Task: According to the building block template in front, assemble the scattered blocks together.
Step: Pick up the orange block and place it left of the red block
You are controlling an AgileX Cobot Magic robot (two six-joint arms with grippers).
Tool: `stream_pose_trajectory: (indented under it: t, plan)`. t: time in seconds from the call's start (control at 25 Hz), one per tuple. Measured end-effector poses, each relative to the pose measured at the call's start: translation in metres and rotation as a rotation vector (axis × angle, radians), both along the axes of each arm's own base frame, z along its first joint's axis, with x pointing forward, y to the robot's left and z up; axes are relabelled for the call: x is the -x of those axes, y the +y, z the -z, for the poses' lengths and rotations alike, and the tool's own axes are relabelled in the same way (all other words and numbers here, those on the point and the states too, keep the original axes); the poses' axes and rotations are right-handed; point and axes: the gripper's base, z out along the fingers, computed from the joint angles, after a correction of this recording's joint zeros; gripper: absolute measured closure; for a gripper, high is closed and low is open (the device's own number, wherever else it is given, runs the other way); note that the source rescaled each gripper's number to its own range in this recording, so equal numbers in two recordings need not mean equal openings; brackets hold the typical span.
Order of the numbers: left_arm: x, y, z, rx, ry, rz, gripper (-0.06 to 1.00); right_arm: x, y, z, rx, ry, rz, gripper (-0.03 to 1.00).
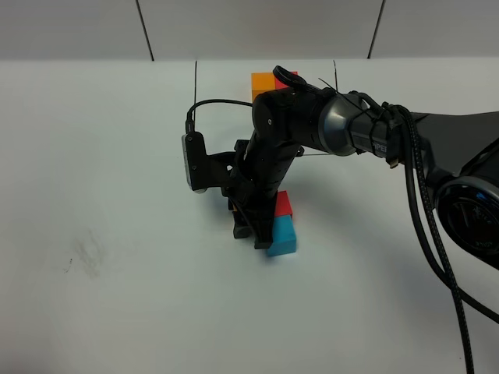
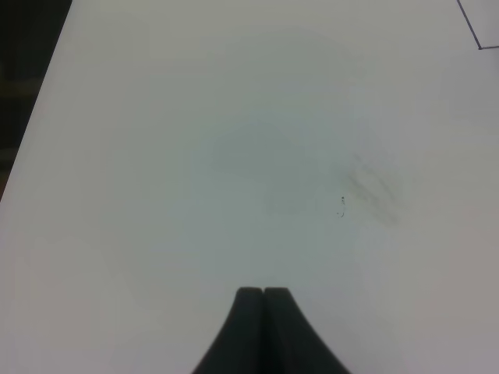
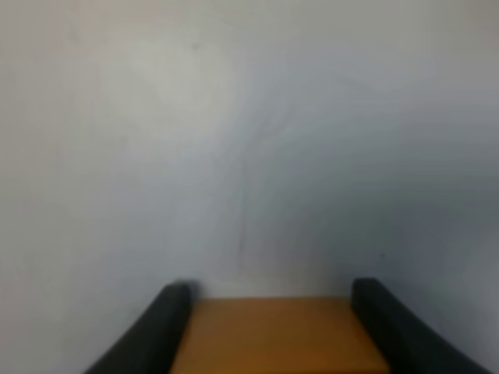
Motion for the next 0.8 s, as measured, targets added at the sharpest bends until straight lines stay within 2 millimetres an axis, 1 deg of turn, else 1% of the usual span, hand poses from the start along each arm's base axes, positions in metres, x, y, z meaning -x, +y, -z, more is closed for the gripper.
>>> stream_pose_trajectory:
  t: [0.8]
  plan:
    - [0.0, 0.0, 0.0, -0.003, 0.0, 0.002, 0.94, 0.0027, -0.0014, 0.0005, 0.016, 0.028, -0.009, 0.54]
